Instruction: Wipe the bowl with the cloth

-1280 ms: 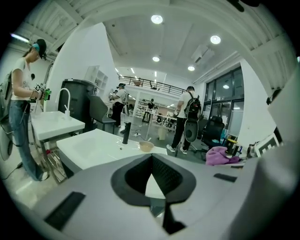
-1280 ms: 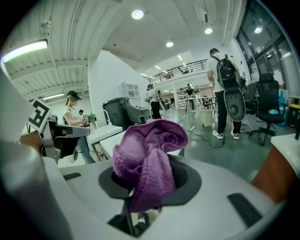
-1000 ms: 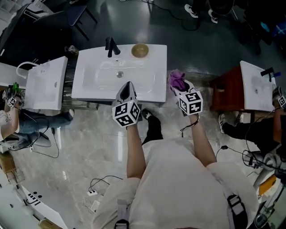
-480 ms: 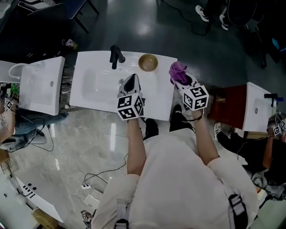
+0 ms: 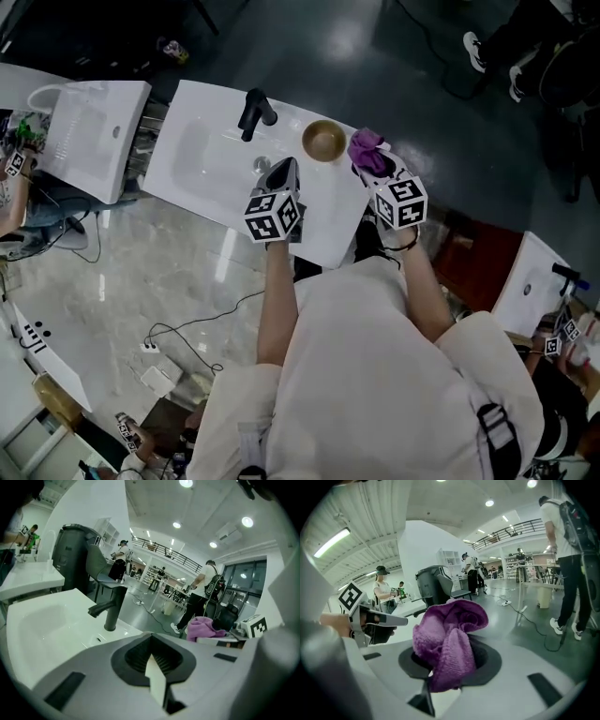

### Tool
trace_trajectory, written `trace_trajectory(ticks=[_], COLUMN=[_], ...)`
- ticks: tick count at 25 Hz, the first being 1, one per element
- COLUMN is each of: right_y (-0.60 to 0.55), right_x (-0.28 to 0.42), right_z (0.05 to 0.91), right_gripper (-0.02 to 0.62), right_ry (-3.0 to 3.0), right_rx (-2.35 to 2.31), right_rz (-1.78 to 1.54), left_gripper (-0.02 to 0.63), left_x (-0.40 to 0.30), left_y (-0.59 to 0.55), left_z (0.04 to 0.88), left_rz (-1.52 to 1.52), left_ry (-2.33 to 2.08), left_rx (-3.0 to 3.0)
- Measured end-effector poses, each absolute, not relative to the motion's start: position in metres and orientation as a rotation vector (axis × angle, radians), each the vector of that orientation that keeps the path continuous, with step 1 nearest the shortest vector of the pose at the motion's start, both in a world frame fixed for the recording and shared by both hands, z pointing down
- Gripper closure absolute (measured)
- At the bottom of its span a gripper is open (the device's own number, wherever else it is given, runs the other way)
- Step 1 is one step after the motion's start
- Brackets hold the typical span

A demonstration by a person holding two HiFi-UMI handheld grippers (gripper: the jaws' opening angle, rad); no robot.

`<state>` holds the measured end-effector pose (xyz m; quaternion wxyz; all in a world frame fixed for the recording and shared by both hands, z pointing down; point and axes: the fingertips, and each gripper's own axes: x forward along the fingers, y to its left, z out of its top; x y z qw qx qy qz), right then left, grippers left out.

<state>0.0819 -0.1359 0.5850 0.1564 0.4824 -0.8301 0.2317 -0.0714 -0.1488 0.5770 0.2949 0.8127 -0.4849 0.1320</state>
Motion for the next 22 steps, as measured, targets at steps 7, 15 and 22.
trace_trajectory(ticks=[7, 15, 22], right_y=[-0.160, -0.183, -0.180], right_x=[0.064, 0.058, 0.069], right_z=[0.585, 0.594, 0.600], right_gripper=[0.473, 0.472, 0.471], right_ry=[-2.411, -2.382, -2.346], right_rx=[1.277, 1.226, 1.226], right_rz=[0.627, 0.619, 0.643], left_gripper=[0.598, 0.508, 0.463], left_x=[-0.069, -0.065, -0.046], left_y=[-0.163, -0.192, -0.200], left_z=[0.610, 0.660, 0.679], left_rz=[0.379, 0.480, 0.449], left_ry=[-1.288, -1.237, -1.150], left_rx=[2.055, 1.964, 1.895])
